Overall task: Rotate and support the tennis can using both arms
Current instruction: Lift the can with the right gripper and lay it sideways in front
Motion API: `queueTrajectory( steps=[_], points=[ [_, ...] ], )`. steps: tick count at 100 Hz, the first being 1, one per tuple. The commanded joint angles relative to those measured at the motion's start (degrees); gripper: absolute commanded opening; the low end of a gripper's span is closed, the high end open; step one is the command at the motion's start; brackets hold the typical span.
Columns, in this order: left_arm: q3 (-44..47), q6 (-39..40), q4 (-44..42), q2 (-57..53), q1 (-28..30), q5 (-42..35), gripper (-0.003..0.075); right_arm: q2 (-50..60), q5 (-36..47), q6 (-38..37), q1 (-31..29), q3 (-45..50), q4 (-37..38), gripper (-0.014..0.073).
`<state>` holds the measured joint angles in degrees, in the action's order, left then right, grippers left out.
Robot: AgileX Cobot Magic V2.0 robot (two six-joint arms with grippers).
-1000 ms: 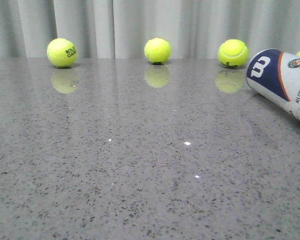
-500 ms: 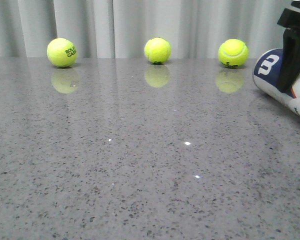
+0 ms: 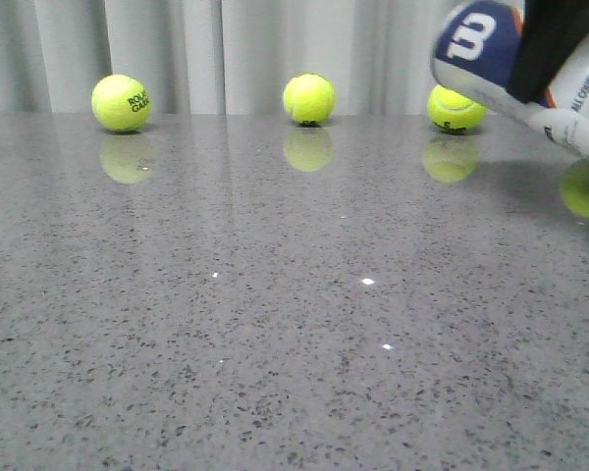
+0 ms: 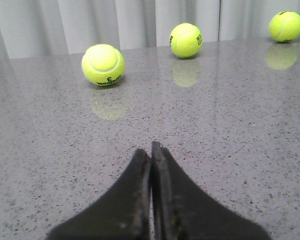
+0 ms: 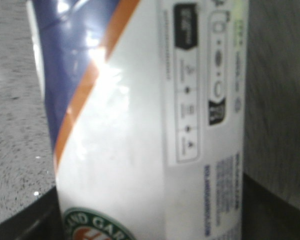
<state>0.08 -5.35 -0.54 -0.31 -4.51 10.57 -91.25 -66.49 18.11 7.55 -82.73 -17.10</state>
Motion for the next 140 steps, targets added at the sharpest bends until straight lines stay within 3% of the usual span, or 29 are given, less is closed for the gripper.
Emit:
queueTrajectory(
  steps=[1, 22, 36, 62, 88, 95, 111, 140],
  points=[
    [2.51, 0.04, 0.54, -1.99, 0.12, -4.88, -0.0018, 2.2, 1.84, 11.06, 3.43, -4.35, 1.08, 0.0234],
    [2.51, 0.04, 0.54, -1.99, 0.12, -4.88, -0.0018, 0.91, 5.42, 39.9, 13.13, -4.83, 2.73, 0.0234],
    [2.51, 0.04, 0.54, -1.99, 0.12, -4.88, -0.0018, -1.43, 7.41, 47.77, 16.84, -4.83, 2.73, 0.0234],
    [2.51, 0.04, 0.54, -1.99, 0.12, -4.88, -0.0018, -7.16, 16.27, 48.07, 22.34, -4.83, 2.73, 0.0234],
    [2.51, 0.04, 0.54, -1.99, 0.12, -4.88, -0.0018, -9.45, 17.24, 47.83, 23.23, -4.83, 2.73, 0.025],
    [2.51, 0.04, 0.54, -1.99, 0.12, -4.88, -0.0018, -9.45, 16.92, 47.83, 23.23, -4.83, 2.73, 0.0328],
    [2.51, 0.04, 0.54, -1.99, 0.12, -4.88, -0.0018, -9.45, 16.77, 47.81, 23.23, -4.83, 2.73, 0.0664],
    [2.51, 0.04, 0.54, -1.99, 0.12, -4.88, -0.0018, -8.08, 16.28, 47.2, 23.28, -4.83, 2.73, 0.0643]
  ],
)
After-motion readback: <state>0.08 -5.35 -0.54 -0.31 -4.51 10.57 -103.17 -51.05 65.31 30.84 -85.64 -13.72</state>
